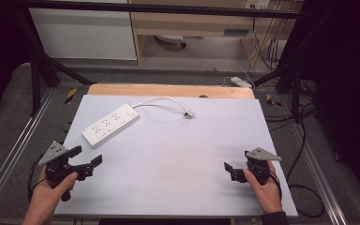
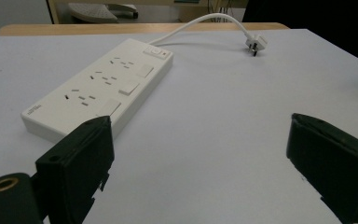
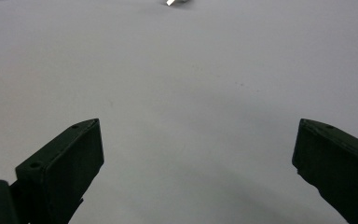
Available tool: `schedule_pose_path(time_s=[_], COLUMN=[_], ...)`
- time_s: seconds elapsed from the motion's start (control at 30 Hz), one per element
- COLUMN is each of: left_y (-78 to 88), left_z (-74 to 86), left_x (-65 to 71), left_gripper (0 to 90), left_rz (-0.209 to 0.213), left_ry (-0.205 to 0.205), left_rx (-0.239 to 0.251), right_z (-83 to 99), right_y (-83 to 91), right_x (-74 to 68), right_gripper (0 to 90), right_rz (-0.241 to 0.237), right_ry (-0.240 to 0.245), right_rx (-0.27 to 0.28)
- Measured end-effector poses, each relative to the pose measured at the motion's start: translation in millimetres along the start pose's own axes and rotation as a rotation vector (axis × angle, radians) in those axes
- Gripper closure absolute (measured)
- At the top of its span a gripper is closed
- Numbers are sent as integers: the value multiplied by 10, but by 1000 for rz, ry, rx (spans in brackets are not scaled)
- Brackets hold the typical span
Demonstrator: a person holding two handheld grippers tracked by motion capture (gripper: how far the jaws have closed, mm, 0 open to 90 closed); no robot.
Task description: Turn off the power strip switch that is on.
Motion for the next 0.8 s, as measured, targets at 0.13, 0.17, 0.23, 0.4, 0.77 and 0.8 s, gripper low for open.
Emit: schedule_pose_path(time_s=[0.13,0.17,0.23,0.4,0.77,0.8], left_y=[-51,-67,-103,-143,-267,-279], left_z=[-16,-18,-40,-82,-148,-158], left_x=[3,1,-6,-11,-86,-87], left_gripper=[74,74,74,74,74,74], left_rz=[2,3,4,9,-8,-8], left_ry=[-5,1,0,0,6,4], left_rx=[-16,-22,-33,-35,-62,-64], right_z=[2,4,4,-2,-2,-3], right_y=[3,1,2,14,14,15], right_x=[-9,-11,-13,-13,-14,-13], right_gripper=[24,24,25,24,24,24], right_rz=[-6,-11,-15,-16,-15,-15], right_ry=[-6,4,7,-2,-3,-3], right_rx=[-4,-3,-1,3,2,3])
Point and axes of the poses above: each handheld gripper's, and its own axes: y roughly backward along the jaws, z roughly out of its underside, x roughly to its right, the point moved 6 cm from there along -y, roughly forward along the jaws, and after that the axes turned 12 degrees about x, right-handed, at the moved point
